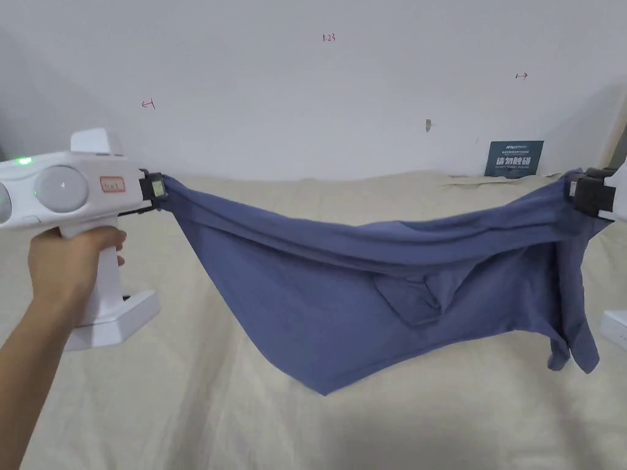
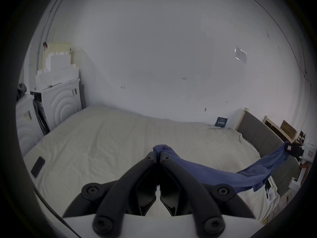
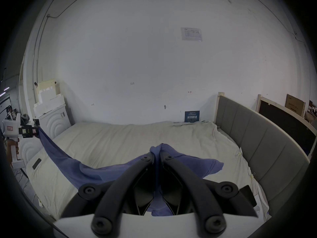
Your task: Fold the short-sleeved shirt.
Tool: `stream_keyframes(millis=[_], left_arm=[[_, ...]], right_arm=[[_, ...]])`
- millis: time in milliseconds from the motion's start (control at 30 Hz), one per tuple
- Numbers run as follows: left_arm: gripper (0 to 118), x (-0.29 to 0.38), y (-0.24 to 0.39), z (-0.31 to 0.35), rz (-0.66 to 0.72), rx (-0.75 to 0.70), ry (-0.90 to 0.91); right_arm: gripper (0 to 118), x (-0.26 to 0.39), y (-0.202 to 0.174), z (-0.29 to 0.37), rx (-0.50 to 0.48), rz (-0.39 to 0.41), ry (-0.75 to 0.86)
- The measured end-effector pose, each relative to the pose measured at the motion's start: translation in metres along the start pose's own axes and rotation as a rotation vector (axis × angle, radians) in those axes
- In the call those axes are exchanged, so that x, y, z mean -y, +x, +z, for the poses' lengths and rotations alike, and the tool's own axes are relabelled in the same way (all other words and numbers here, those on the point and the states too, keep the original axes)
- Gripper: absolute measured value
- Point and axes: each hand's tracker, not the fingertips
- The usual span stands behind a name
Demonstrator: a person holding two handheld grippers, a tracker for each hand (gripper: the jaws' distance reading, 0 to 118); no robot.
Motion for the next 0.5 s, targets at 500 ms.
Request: stream_keyframes(millis=[500], left_arm=[[0,-0.087,-0.001,-0.053,-0.052,-0.103,0.11]], right_arm=[[4,-0.057,-0.009,-0.087,0.058,-0.011,0.077]])
